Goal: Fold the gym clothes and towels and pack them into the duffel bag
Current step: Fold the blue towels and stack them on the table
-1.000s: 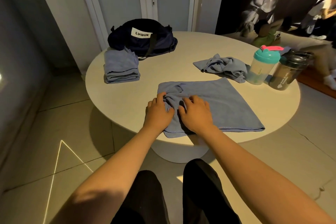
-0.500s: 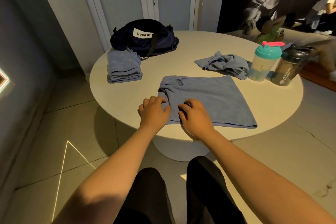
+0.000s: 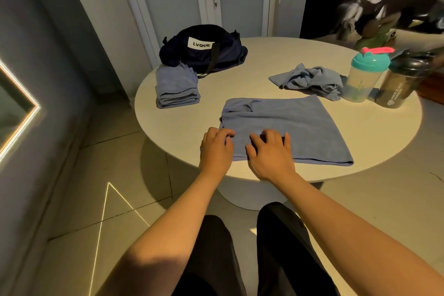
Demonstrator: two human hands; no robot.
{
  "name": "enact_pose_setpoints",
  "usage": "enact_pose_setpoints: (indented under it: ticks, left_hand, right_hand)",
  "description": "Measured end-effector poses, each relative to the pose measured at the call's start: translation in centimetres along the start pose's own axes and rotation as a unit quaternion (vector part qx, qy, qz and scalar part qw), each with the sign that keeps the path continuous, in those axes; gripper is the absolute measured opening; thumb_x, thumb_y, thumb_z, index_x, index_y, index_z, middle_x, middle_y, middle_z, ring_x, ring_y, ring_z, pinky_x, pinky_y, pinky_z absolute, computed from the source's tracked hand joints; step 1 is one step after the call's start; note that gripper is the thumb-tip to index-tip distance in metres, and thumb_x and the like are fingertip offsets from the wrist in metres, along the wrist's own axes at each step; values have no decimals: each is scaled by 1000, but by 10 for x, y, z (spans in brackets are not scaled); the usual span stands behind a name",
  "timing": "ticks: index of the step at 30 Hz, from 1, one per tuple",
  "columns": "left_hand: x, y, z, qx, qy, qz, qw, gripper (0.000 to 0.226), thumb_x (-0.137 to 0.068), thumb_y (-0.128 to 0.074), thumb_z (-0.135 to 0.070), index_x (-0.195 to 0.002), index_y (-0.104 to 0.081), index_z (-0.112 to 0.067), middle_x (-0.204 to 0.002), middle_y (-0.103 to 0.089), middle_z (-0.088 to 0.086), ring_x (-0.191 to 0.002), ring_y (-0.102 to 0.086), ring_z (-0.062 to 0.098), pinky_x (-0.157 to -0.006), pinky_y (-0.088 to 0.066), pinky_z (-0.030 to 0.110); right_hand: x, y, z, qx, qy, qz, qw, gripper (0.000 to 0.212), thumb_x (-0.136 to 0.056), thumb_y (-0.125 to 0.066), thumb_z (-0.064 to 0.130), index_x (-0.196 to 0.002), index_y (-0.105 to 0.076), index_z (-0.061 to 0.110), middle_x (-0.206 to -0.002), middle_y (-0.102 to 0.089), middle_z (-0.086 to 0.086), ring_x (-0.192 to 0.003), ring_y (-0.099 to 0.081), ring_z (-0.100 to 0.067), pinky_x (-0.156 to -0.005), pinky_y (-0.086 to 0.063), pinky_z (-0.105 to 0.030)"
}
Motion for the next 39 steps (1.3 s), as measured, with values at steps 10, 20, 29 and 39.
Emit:
enact_pose_setpoints:
  ticks: [10, 20, 29, 39]
  left_hand:
    - [2, 3, -2, 34, 42, 21, 998, 16, -95, -51, -16, -96, -65, -22, -106, -51, -2, -86, -58, 20, -83, -54, 48]
    - [-10, -8, 7, -97, 30, 77, 992, 42, -106, -34, -18, -143, -53, -23, -160, -33, -2, -138, -36, 24, -116, -29, 41]
    - [-14, -13, 10, -168, 70, 108, 977, 51, -105, -26, -29, -156, -31, -26, -164, -25, -3, -136, -29, 26, -113, -20, 40]
    - [-33, -4, 14, -45, 94, 50, 993, 23, -95, -51, -31, -113, -62, -38, -127, -56, -8, -114, -53, 19, -101, -30, 39]
  right_hand:
    - [0, -1, 1, -25, 15, 22, 999, 50, -100, -24, 36, -146, -40, 25, -146, -45, -5, -147, -27, -23, -119, 4, -61]
    - [3, 9, 7, -35, 30, 23, 999, 59, -87, -30, 45, -137, -55, 27, -142, -52, -1, -133, -39, -22, -107, -26, -42]
    - [-14, 15, 9, -13, 7, -8, 1000, 41, -98, -40, 36, -132, -58, 22, -126, -53, -8, -117, -44, -28, -93, -34, -41]
    - [-39, 23, 8, -80, -3, -3, 997, 43, -91, -51, 36, -132, -58, 27, -119, -54, -2, -117, -46, -26, -92, -29, -40]
Point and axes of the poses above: each hand's wrist, its own x-axis away from the middle knuckle, its own y-axis out of the back of the hand, z = x × y, the point moved 6 cm from there along -x, towards the middle knuckle
